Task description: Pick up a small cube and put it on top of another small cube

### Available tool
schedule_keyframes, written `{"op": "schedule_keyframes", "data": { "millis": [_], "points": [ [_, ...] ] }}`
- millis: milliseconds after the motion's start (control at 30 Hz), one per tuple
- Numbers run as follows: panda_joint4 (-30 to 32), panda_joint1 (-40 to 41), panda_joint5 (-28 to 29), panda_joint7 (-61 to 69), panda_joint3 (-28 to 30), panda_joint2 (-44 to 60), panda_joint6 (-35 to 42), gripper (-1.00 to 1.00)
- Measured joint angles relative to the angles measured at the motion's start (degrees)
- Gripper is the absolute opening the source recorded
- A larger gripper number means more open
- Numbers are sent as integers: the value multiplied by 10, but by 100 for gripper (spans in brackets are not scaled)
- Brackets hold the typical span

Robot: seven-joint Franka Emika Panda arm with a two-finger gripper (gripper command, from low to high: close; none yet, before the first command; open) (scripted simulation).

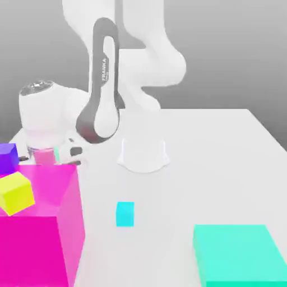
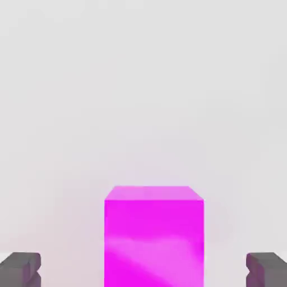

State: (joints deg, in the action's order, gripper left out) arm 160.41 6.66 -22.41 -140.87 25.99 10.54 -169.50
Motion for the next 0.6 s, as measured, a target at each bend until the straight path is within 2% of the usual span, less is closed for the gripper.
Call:
{"op": "schedule_keyframes", "data": {
  "millis": [167, 200, 433, 500, 600],
  "points": [
    [-21, 116, -110, 84, -141, 65, -47, 0],
    [-23, 130, -120, 93, -158, 72, -53, -100],
    [-23, 130, -119, 92, -157, 72, -53, -100],
    [-17, 97, -88, 67, -117, 52, -39, -100],
    [-4, 46, -12, 10, -49, 14, -14, -100]
  ]
}}
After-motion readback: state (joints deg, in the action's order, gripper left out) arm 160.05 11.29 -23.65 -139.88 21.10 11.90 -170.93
